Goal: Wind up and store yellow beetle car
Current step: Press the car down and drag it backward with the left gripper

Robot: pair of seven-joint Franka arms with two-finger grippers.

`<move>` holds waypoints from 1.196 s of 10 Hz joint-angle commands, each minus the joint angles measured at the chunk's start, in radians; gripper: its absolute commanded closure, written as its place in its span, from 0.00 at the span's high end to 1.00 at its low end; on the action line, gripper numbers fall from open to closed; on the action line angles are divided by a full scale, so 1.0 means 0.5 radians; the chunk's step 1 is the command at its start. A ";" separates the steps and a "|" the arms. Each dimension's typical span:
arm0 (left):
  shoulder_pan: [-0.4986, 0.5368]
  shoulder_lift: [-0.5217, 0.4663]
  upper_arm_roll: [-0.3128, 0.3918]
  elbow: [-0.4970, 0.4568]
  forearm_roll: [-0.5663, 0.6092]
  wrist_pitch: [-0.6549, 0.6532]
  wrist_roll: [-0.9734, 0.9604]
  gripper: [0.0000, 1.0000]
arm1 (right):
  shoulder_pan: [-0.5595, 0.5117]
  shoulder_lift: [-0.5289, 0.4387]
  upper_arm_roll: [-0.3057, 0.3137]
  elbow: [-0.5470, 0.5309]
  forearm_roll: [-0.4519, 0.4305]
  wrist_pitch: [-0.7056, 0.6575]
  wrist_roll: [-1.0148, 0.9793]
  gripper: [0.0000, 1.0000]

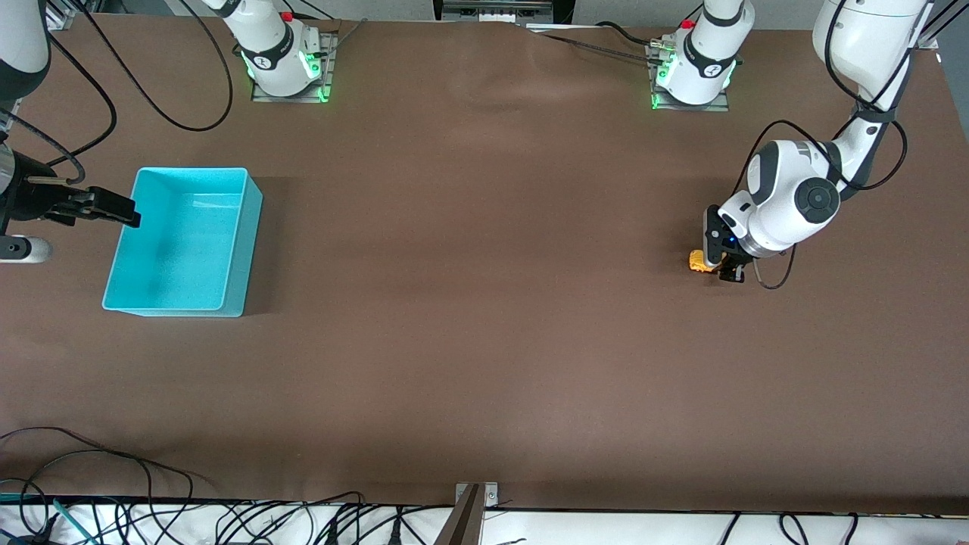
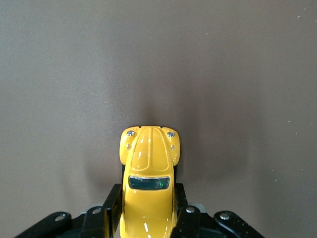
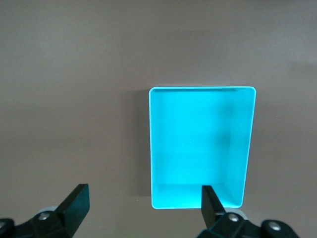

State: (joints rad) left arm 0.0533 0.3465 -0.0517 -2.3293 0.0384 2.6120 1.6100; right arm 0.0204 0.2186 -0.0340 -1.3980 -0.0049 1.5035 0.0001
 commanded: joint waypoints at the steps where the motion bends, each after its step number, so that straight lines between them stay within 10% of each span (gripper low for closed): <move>1: -0.012 0.003 0.014 -0.002 0.012 0.016 0.014 0.05 | -0.001 0.014 0.004 0.023 0.025 0.003 0.015 1.00; 12: 0.031 0.200 0.333 0.041 0.040 0.068 0.219 0.00 | -0.001 0.032 0.004 0.023 0.028 0.027 0.015 1.00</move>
State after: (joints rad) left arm 0.0595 0.3564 0.0735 -2.3194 0.0384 2.6200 1.6715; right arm 0.0207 0.2263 -0.0335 -1.3980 -0.0047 1.5078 0.0001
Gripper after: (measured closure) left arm 0.546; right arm 0.000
